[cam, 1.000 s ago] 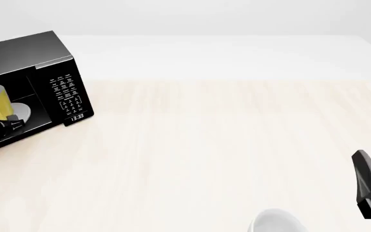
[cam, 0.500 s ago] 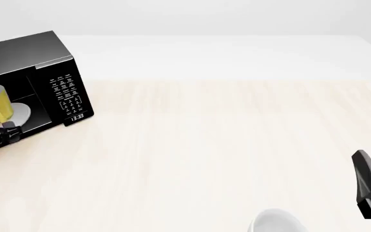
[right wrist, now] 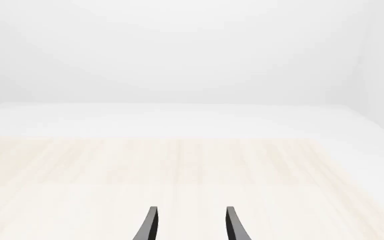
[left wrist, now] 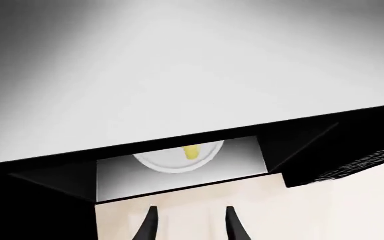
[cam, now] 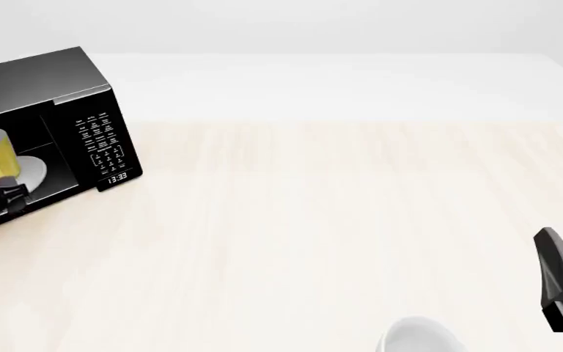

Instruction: Put the yellow and white mug in the microwave and close it.

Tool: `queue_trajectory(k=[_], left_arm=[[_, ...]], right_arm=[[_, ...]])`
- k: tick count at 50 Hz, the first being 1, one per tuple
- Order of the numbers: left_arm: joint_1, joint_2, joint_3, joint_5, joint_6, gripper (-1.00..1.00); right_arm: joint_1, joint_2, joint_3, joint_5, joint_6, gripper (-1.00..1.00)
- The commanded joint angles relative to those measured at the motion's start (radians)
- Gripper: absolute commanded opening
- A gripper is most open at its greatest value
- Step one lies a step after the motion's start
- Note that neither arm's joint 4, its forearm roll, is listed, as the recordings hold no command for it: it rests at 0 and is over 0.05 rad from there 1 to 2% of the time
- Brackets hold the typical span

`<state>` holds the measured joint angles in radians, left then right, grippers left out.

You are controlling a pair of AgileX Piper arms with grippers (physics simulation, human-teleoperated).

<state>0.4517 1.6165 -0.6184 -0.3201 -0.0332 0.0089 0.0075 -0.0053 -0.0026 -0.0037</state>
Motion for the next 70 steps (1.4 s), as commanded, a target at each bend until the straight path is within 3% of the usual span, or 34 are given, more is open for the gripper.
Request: queue_trajectory(k=[1, 32, 48, 56, 60, 70], left_arm=[[-0.013, -0.110, 0.051, 0.024, -0.018, 1.00], [-0.068, -0.567, 0.210, 0.204, -0.036, 1.00], [-0.054, -0.830, 0.165, 0.409, -0.026, 1.00], [-0.061, -0.892, 0.116, 0.488, -0.034, 1.00], [-0.030, -0.961, 0.083, 0.531, 0.027, 1.00], [-0.029, -0.976, 0.008, 0.603, 0.015, 1.00]], right_arm=[[-0.001, -0.001, 0.001, 0.000, 0.001, 1.00], [-0.001, -0.001, 0.001, 0.000, 0.001, 1.00], [-0.001, -0.001, 0.001, 0.000, 0.001, 1.00], [-0.001, -0.001, 0.001, 0.000, 0.001, 1.00], [-0.001, -0.001, 0.001, 0.000, 0.001, 1.00], [-0.001, -0.001, 0.001, 0.000, 0.001, 1.00]])
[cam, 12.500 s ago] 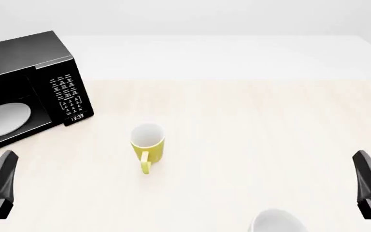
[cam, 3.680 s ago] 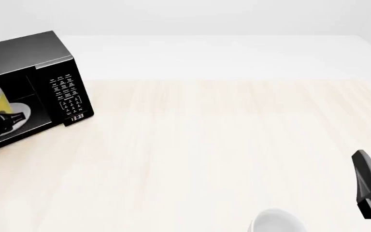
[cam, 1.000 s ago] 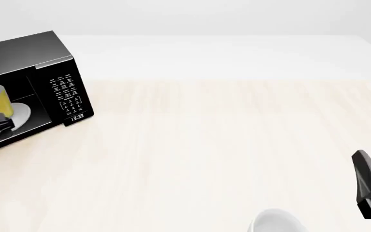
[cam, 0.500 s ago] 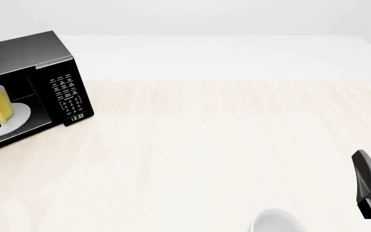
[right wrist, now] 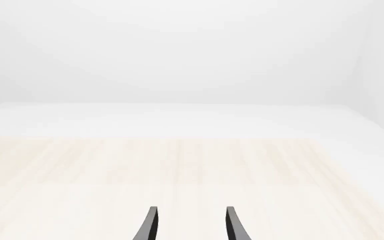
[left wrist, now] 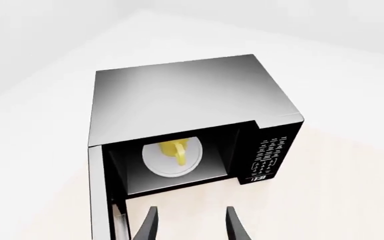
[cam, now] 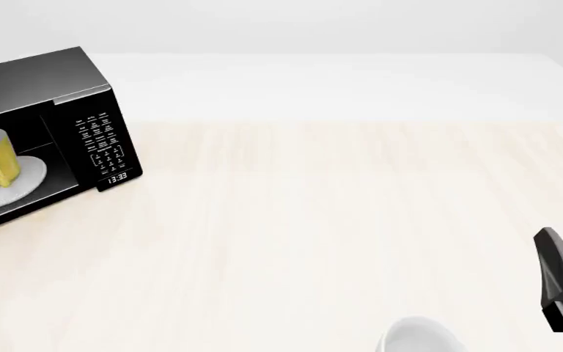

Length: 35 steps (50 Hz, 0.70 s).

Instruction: Put the yellow and white mug in the microwave and close it.

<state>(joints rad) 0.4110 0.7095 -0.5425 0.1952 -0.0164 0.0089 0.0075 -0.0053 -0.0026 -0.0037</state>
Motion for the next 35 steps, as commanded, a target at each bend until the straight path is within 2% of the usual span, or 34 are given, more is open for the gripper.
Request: queue_trajectory(k=[1, 5, 28, 35], left_arm=[[0.011, -0.077, -0.084, 0.106, -0.003, 1.00], [0.013, -0.089, -0.129, 0.148, -0.011, 1.00], [0.088, -0.079, -0.253, 0.249, -0.020, 1.00], [0.149, -0.065, -0.269, 0.255, -0.033, 1.00]], right_arm=[[-0.001, -0.001, 0.001, 0.000, 0.001, 1.00], [-0.001, -0.001, 0.001, 0.000, 0.001, 1.00], [-0.001, -0.001, 0.001, 0.000, 0.001, 1.00], [-0.001, -0.001, 0.001, 0.000, 0.001, 1.00]])
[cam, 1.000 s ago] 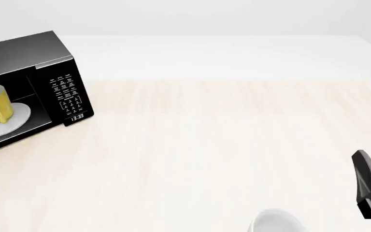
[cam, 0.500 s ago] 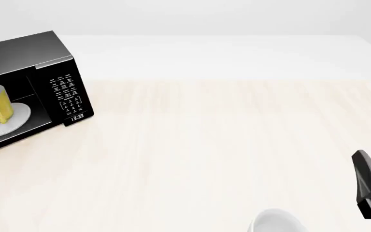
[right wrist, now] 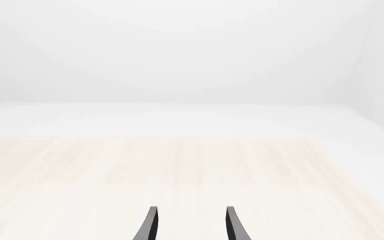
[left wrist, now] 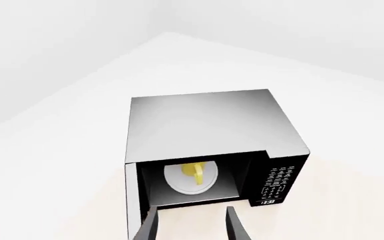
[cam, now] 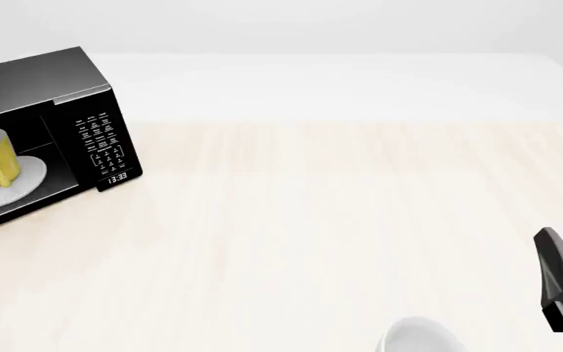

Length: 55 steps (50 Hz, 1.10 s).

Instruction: Put the yellow and white mug in the microwave and close it.

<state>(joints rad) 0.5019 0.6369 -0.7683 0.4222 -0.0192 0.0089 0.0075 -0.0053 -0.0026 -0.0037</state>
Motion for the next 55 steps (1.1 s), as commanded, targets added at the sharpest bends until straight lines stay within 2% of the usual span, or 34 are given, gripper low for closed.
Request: queue_trajectory(k=[1, 5, 9, 13, 25, 31, 37, 42, 55], left_arm=[[0.065, 0.010, -0.045, 0.028, -0.032, 1.00], [0.093, 0.017, -0.049, 0.031, -0.034, 1.00], [0.179, 0.024, -0.068, 0.031, -0.025, 1.00], [0.220, 0.041, -0.077, 0.035, -0.029, 1.00], [0.358, 0.088, -0.081, 0.017, 0.017, 1.00], [0.408, 0.106, -0.073, 0.007, 0.032, 1.00], [0.434, 0.130, -0.077, 0.012, 0.017, 1.00], [0.495, 0.133, -0.078, 0.013, 0.003, 1.00], [0.546, 0.193, -0.090, 0.039, -0.029, 1.00]], right_arm=[[-0.001, -0.001, 0.001, 0.000, 0.001, 1.00], [-0.001, -0.001, 0.001, 0.000, 0.001, 1.00], [-0.001, -0.001, 0.001, 0.000, 0.001, 1.00], [-0.001, -0.001, 0.001, 0.000, 0.001, 1.00], [-0.001, -0.001, 0.001, 0.000, 0.001, 1.00], [-0.001, -0.001, 0.001, 0.000, 0.001, 1.00], [-0.001, -0.001, 0.001, 0.000, 0.001, 1.00], [-0.001, -0.001, 0.001, 0.000, 0.001, 1.00], [-0.001, -0.001, 0.001, 0.000, 0.001, 1.00]])
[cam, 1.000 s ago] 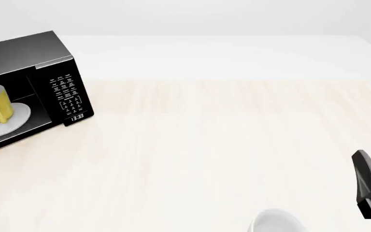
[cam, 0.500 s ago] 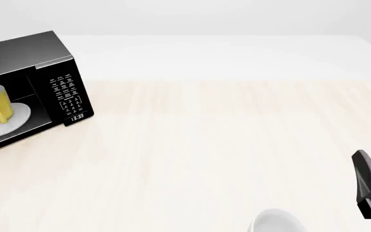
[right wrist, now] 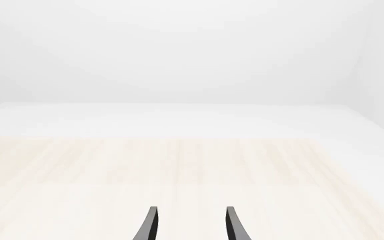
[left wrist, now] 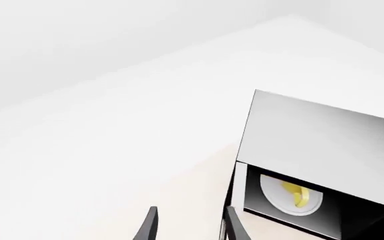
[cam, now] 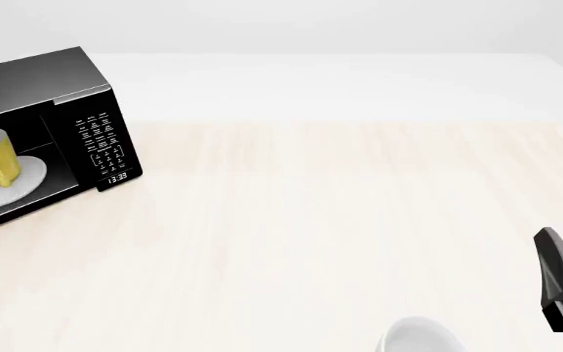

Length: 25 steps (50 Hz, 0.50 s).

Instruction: Put the yellow and white mug in the microwave and close it.

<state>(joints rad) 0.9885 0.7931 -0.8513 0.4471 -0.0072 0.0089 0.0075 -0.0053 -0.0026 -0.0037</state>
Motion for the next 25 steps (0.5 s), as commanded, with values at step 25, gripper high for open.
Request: queue_trajectory(k=[25], left_arm=[[0.139, 0.097, 0.056, -0.036, -0.008, 1.00]], right_arm=[[-0.001, -0.001, 0.001, 0.000, 0.001, 1.00]])
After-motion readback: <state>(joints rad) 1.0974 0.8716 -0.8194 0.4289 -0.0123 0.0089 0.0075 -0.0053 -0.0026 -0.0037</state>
